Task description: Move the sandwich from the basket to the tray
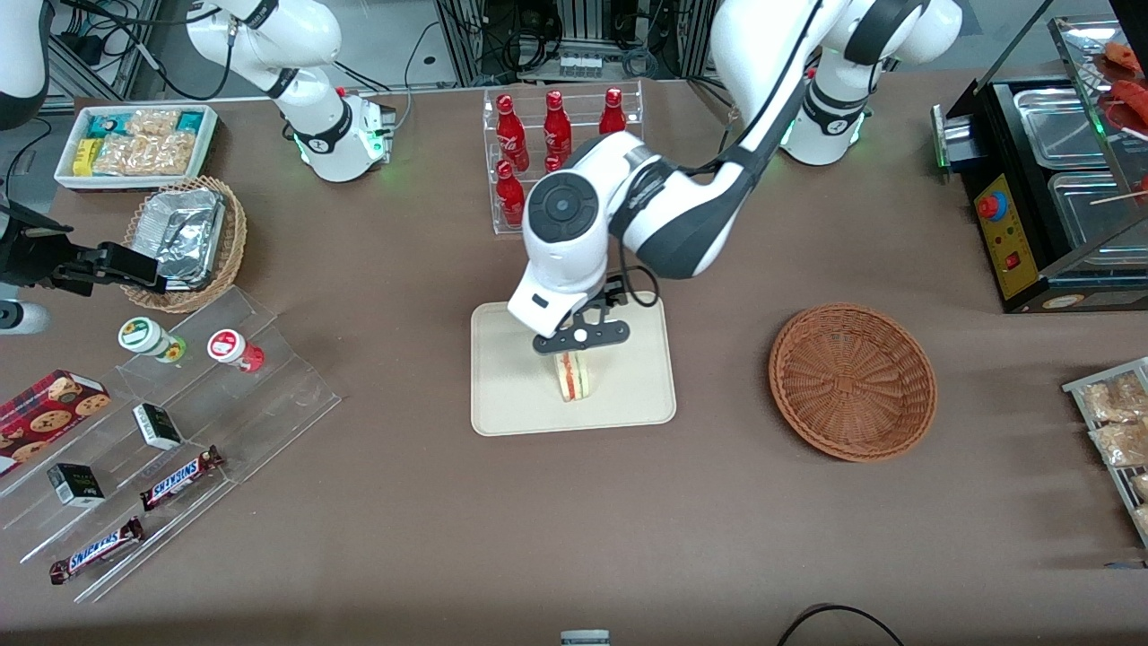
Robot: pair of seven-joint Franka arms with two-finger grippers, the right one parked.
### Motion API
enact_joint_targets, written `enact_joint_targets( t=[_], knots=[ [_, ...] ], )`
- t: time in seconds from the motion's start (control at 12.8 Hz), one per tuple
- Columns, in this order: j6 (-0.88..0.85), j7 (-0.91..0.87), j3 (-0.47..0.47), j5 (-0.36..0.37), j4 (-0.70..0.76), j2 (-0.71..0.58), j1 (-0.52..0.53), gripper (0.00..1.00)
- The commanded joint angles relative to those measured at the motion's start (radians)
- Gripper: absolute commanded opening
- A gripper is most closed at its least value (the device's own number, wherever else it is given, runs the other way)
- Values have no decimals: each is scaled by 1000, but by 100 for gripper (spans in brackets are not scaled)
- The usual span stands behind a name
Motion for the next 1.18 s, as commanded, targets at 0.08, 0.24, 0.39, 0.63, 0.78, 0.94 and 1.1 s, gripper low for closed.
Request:
enact_joint_targets(
  t=[0.08, 0.24, 0.39, 0.63, 0.78, 0.94, 1.1],
  knots=[
    [-66, 184, -4, -9, -48, -77, 97, 100],
    [-84, 240, -3, 2, -132, -144, 149, 100],
    [-67, 319, -3, 7, -225, -224, 221, 100],
    [-61, 526, -1, 7, -339, -331, 328, 100],
    [-60, 656, -1, 8, -403, -388, 403, 100],
    [-55, 749, -3, 8, -468, -448, 485, 100],
    [-55, 829, -3, 7, -511, -490, 551, 100]
  ],
)
